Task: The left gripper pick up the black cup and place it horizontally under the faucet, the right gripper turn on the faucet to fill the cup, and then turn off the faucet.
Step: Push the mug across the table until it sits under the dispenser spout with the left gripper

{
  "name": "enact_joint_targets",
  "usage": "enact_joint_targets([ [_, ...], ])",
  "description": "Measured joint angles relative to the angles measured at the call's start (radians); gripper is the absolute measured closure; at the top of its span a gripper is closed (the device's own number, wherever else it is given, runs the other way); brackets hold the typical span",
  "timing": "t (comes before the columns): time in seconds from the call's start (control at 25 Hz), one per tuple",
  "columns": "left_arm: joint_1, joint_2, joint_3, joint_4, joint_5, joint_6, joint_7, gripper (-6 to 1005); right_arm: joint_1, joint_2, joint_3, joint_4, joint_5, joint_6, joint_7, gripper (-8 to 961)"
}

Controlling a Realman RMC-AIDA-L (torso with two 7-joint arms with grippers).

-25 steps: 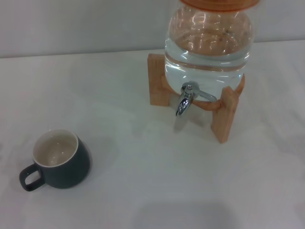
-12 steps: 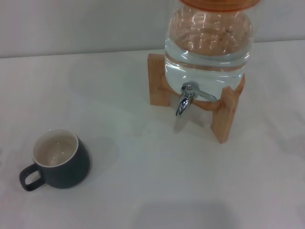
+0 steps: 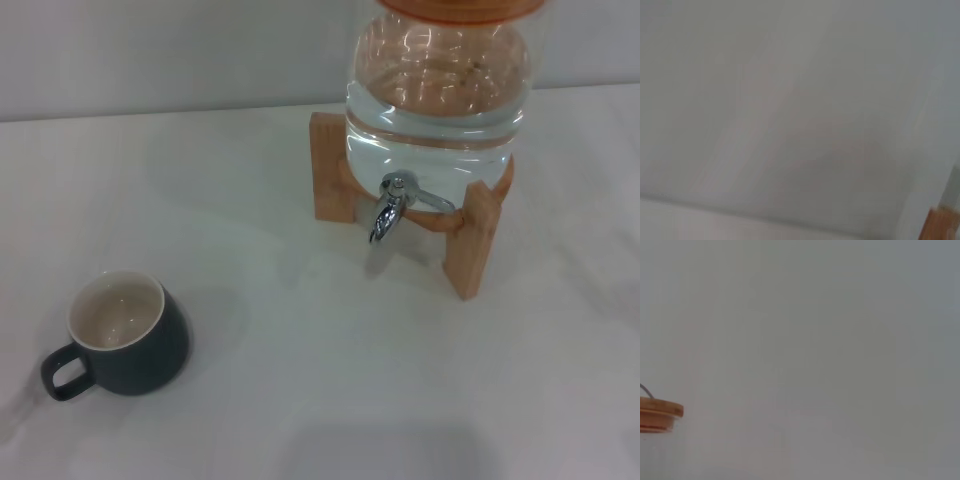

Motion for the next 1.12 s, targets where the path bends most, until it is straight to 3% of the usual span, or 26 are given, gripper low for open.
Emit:
enact_joint_targets([
  [0.16,0.052,-0.023,0.000,0.054,0.044,0.009,-0.009,131,0.018,-0.002,0.007,-0.025,0.000,-0.008,0.017,141],
  [0.32,0.069,-0.025,0.001,0.054,0.081,0.017,-0.012,132,0.036,0.001,0.007,-0.049,-0.003,-0.017,0.018,141],
  [0.8,0.034,-0.031,0.008,0.026,0.138,0.098,-0.005,137,0.064,0.004,0.000,-0.068,-0.005,-0.019,0.026,141],
  [1.12,-0.031,-0.032,0.008,0.000,0.188,0.143,-0.010,140,0.071,0.006,-0.005,-0.070,-0.009,0.017,0.043,141],
])
